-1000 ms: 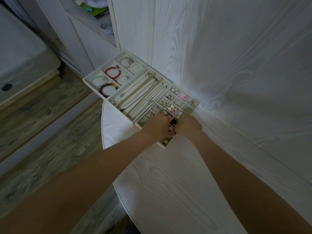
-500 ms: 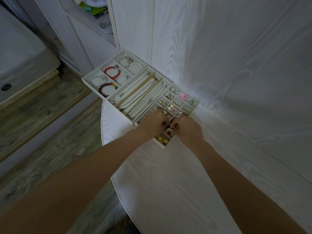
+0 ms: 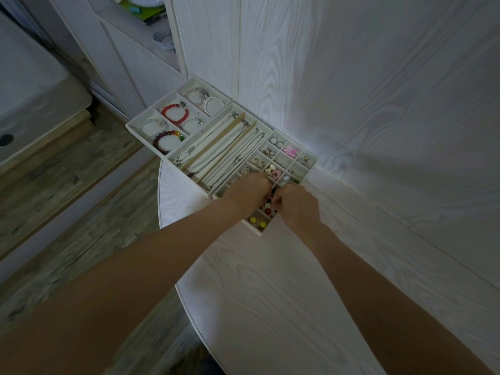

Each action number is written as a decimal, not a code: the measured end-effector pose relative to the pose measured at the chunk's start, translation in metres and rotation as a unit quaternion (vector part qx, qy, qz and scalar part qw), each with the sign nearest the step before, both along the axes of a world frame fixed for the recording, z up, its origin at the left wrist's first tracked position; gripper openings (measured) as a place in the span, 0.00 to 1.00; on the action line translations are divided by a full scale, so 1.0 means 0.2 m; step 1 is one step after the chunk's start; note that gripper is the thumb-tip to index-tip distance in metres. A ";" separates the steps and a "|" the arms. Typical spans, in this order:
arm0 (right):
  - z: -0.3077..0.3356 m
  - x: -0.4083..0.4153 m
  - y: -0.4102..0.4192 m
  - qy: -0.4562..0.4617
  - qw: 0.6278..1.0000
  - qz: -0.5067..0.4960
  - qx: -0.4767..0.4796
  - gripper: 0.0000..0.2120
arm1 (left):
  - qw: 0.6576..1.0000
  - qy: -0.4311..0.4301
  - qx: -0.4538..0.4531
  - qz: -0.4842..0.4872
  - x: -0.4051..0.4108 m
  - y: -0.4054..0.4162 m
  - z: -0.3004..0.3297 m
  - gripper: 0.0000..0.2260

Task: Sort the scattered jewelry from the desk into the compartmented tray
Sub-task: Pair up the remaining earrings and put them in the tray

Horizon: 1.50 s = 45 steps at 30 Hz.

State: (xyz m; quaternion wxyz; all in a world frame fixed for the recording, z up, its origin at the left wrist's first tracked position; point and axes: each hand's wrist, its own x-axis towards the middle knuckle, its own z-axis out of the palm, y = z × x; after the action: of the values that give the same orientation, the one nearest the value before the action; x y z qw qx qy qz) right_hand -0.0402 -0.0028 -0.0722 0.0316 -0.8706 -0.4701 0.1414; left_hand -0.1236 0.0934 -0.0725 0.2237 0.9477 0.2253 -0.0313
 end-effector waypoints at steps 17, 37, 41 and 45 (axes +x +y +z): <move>0.00 -0.03 0.01 0.056 0.996 -0.071 0.001 0.08 | 0.998 -0.023 -0.043 0.031 -0.12 0.04 0.00 0.11; 0.03 0.03 -0.08 0.109 0.986 -0.103 0.073 0.06 | 0.997 0.029 -0.016 -0.074 -0.14 -0.01 -0.02 0.16; 0.01 0.02 -0.06 0.109 0.988 -0.095 0.053 0.06 | 0.997 0.017 -0.004 -0.072 -0.14 -0.01 -0.02 0.14; 0.01 0.01 -0.04 0.051 0.996 -0.069 0.025 0.08 | 0.998 0.007 0.010 -0.068 -0.13 -0.01 -0.02 0.13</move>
State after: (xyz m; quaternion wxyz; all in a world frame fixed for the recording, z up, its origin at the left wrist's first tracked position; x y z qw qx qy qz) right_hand -0.0391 -0.0101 -0.0701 0.0872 -0.8914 -0.4103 0.1715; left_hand -0.1502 0.0916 -0.0765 0.2098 0.9629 0.1622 -0.0505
